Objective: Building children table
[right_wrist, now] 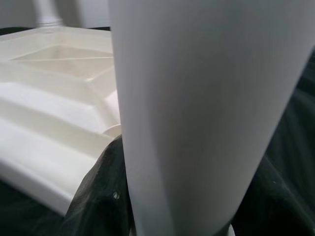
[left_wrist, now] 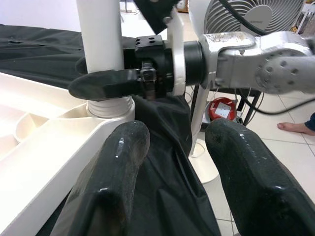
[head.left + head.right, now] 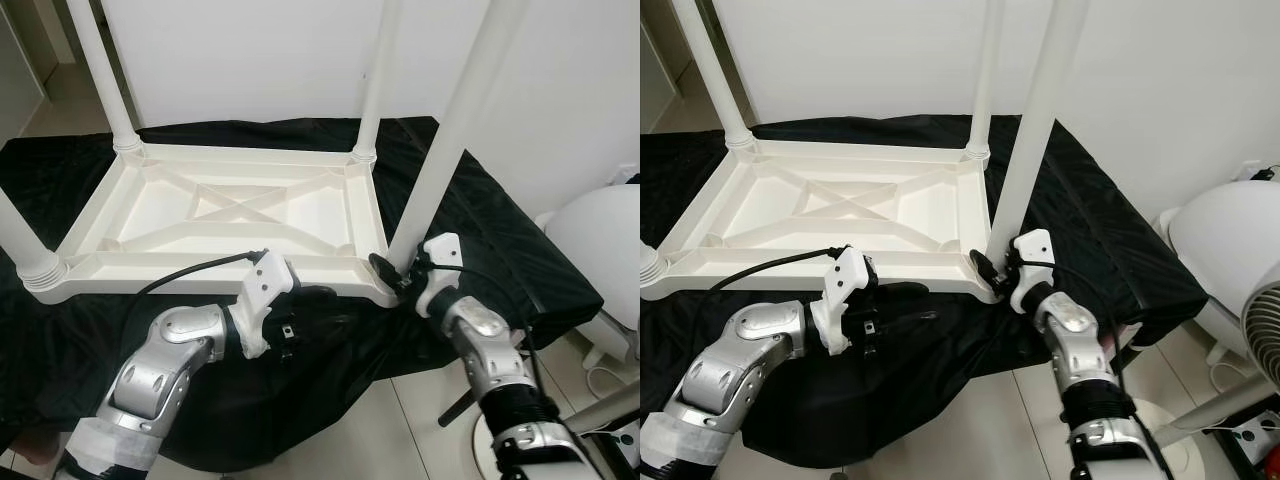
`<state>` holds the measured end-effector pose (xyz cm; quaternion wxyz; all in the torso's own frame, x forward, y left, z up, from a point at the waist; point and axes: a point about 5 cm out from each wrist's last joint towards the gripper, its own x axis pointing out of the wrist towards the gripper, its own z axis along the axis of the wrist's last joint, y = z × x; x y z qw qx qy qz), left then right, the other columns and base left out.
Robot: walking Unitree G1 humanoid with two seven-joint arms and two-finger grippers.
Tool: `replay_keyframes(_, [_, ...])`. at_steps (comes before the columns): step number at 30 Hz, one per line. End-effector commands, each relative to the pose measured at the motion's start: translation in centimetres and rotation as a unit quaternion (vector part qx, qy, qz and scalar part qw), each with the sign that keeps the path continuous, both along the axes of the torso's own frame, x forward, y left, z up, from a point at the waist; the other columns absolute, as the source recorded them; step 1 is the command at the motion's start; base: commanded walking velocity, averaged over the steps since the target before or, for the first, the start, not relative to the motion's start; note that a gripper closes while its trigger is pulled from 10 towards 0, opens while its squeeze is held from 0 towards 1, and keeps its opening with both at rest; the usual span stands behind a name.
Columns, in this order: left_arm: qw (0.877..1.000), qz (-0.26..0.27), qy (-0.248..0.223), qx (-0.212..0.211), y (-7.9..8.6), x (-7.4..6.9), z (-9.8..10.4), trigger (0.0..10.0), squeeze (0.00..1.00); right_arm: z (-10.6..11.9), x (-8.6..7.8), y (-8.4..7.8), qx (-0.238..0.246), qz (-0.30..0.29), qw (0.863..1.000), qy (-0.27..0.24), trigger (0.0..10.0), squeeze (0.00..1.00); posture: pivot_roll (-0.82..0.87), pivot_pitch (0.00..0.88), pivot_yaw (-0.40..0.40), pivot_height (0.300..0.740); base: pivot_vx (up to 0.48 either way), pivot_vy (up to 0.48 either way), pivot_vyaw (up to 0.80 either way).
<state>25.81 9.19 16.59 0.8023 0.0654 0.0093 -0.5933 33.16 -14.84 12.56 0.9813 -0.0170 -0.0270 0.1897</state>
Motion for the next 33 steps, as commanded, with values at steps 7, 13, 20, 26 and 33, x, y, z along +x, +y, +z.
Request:
replay_keyframes(7, [1.000,0.014,0.004,0.000,-0.1,0.1,0.0,10.0,0.00,-1.1,-1.1,2.2,0.034,-0.149,0.988,0.025,10.0,0.00,0.04,0.010,-0.019,0.740,0.000,0.000,0.00])
replay_keyframes(13, [1.000,0.019,0.005,-0.004,-0.1,0.2,0.0,10.0,0.00,-0.8,-1.3,4.3,0.074,-0.214,0.974,0.018,10.0,0.00,0.04,0.016,-0.025,0.740,0.000,0.000,0.00])
replay_keyframes(20, [1.000,0.024,0.004,-0.007,-0.1,0.2,0.1,10.0,0.00,0.3,-1.4,4.3,0.086,-0.196,0.977,0.001,10.0,0.00,0.05,0.018,-0.032,0.740,0.000,0.000,0.00])
replay_keyframes(26, [1.000,0.030,0.003,-0.008,0.1,0.3,0.2,10.0,0.00,0.8,-1.8,2.9,0.096,-0.169,0.981,-0.017,10.0,1.00,0.05,0.022,-0.034,0.740,0.000,0.000,0.00])
replay_keyframes(33, [0.999,0.032,0.000,-0.005,0.4,0.5,0.3,10.0,0.00,1.4,-1.9,1.6,0.078,-0.097,0.992,-0.029,10.0,1.00,0.04,0.023,-0.029,0.740,0.000,0.000,0.00])
